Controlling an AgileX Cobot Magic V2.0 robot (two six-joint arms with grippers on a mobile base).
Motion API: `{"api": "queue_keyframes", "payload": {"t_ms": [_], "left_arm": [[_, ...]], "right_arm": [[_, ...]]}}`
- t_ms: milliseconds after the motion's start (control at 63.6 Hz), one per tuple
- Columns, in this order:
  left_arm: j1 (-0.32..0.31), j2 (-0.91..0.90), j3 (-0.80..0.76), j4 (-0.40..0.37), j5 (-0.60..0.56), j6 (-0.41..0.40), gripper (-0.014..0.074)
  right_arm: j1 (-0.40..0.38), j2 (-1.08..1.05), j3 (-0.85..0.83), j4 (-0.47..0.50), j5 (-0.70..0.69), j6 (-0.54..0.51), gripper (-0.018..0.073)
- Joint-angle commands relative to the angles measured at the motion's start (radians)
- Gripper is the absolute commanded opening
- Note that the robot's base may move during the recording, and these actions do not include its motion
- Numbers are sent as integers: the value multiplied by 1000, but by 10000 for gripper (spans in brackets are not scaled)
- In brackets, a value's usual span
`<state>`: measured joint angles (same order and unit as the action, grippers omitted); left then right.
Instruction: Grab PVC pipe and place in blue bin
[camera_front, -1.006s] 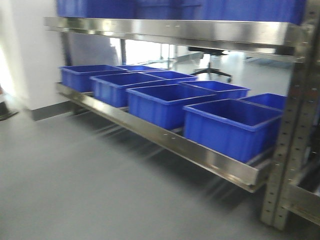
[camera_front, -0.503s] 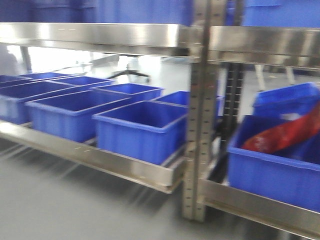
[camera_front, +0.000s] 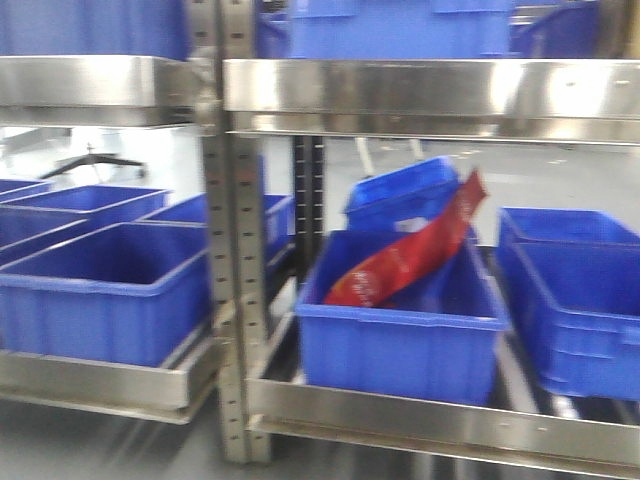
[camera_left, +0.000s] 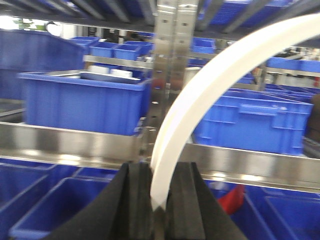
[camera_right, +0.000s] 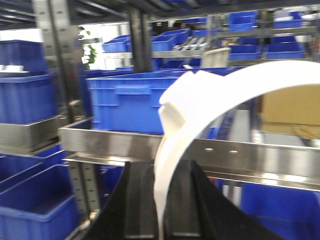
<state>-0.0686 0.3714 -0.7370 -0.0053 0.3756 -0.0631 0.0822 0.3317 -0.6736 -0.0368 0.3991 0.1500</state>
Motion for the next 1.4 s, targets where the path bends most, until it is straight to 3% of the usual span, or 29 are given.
{"api": "queue_keyframes", "payload": {"t_ms": [0, 1383], "left_arm": [[-4, -5, -3, -4, -27, 1, -111], [-4, -5, -3, -4, -27, 1, -111]], "right_arm": [[0, -5, 0, -14, -26, -2, -168], [0, -5, 0, -14, -26, -2, -168]]}}
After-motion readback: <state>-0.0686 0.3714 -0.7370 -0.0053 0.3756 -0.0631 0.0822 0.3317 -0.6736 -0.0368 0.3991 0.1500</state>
